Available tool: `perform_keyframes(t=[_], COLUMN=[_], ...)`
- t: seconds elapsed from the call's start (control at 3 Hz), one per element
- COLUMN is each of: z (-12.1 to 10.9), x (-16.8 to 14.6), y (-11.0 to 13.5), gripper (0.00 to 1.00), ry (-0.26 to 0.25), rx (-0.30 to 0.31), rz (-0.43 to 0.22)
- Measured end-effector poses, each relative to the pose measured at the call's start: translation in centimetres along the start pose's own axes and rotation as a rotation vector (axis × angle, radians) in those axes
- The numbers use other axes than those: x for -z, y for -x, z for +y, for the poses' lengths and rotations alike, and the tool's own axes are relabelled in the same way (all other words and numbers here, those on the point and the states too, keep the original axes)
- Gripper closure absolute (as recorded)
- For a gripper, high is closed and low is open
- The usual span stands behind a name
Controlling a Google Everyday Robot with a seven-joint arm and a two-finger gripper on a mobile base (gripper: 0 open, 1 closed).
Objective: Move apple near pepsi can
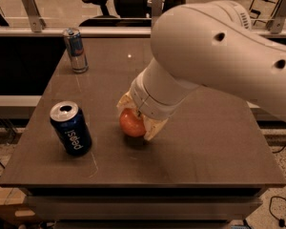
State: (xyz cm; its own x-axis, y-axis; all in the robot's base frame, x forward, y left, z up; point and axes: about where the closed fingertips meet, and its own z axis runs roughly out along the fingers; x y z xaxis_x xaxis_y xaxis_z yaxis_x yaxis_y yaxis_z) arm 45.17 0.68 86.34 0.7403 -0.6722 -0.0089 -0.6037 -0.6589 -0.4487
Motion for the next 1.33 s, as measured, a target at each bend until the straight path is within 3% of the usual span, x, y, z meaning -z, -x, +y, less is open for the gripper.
perform_keyframes(t=[1.0, 1.33], z=[-0.7, -0.8], x=[0.1, -0.6], y=[2.3, 2.3], gripper=[1.0, 1.0], ry=[0.088, 0.092], rx=[-0.054, -0.052], rz=[-0.012, -0.033])
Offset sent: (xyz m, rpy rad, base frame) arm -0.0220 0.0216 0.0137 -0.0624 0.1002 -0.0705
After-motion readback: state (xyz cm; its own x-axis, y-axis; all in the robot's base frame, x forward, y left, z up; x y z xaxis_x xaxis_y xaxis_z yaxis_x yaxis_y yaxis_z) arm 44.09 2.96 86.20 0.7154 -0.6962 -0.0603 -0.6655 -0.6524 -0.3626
